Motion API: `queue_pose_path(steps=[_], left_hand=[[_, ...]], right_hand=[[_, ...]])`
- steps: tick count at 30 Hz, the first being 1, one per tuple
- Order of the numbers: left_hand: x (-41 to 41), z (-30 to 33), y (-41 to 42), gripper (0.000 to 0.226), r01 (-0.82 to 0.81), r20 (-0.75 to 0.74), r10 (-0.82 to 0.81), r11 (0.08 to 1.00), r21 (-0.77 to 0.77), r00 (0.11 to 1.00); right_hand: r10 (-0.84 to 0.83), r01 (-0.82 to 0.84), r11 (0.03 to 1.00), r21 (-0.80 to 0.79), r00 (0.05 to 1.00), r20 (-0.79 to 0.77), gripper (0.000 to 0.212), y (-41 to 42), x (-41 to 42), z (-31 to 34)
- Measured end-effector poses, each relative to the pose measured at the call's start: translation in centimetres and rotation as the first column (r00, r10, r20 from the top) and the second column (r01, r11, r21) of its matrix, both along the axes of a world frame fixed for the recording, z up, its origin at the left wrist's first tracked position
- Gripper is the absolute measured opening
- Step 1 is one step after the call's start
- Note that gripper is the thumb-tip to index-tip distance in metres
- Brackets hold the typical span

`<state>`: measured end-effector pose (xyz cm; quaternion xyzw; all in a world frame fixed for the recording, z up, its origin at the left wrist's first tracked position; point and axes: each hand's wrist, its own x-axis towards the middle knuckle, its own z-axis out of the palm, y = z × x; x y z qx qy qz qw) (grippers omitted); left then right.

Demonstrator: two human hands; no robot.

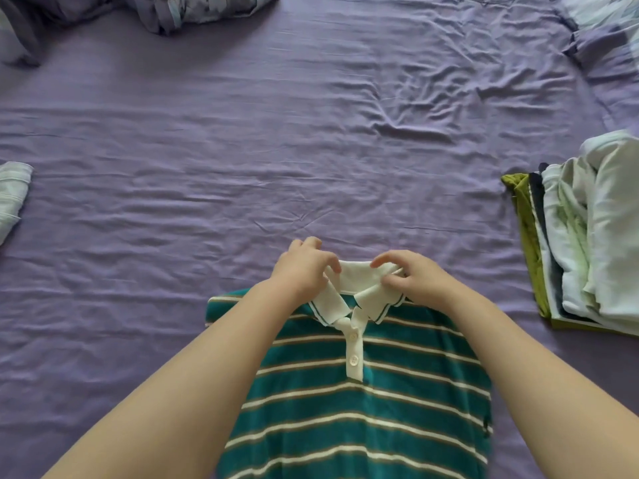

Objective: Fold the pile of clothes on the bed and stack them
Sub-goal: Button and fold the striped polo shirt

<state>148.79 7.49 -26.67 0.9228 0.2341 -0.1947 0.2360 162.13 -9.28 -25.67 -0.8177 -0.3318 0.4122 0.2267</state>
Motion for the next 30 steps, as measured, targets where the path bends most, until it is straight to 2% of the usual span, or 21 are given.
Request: queue_pose_path(steps=[2,5,8,10,14,17,19,22,25,30], left_hand=[[0.2,-0.3,0.3,0.024,0.064,-0.058,-0.063,0.998,0.015,0.996],[0.6,-0.3,0.9,0.018,0.142,-0.076,-0.138,0.988,0.060,0.988],[0.8,0.1,2.1,0.014,0.032,0.006,-0.032,0.999,0.002,0.999],[0.9,0.5,2.8,0.011,-0.063,0.069,0.063,0.998,0.003,0.996],[0.2,0.1,1.8,0.021,-0.062,0.042,0.058,0.995,0.080,0.997],[-2.1,-0.4,-0.7,0.054,-0.176,0.133,0.163,0.980,0.094,0.978],[-4.7,-0.5,-3.2,0.070,-0.299,0.202,0.278,0.951,0.081,0.939],[-9.7,-0.9,-7.8,0.070,-0.390,0.145,0.378,0.919,0.063,0.914],[-15.1,-1.4,-12.6,0.057,-0.313,0.039,0.311,0.943,0.113,0.950],[-21.6,-0.8,-17.8,0.054,-0.248,-0.017,0.251,0.963,0.108,0.968]], right_hand=[[0.027,-0.027,1.000,0.001,0.998,-0.053,0.027,-0.4,0.3,-0.2],[0.058,-0.056,0.998,-0.028,0.996,0.065,0.009,-0.9,0.9,-0.8],[-0.049,0.042,0.998,0.047,0.986,0.160,0.006,-1.3,1.2,-1.1],[-0.113,0.089,0.990,0.109,0.965,0.235,0.012,-1.3,1.1,-1.4],[-0.075,0.056,0.997,0.062,0.924,0.374,0.027,-1.3,-0.5,-2.5],[-0.093,0.070,0.995,0.067,0.873,0.480,0.056,-2.6,-2.6,-2.5],[-0.116,0.077,0.992,0.095,0.839,0.532,0.064,-4.5,-5.0,-2.4],[-0.051,0.037,0.999,0.038,0.846,0.530,0.057,-8.6,-10.3,-2.6],[0.055,-0.033,0.998,-0.051,0.857,0.513,0.047,-13.2,-16.1,-2.7],[0.122,-0.084,0.992,-0.097,0.848,0.517,0.052,-18.8,-22.1,-2.0]])
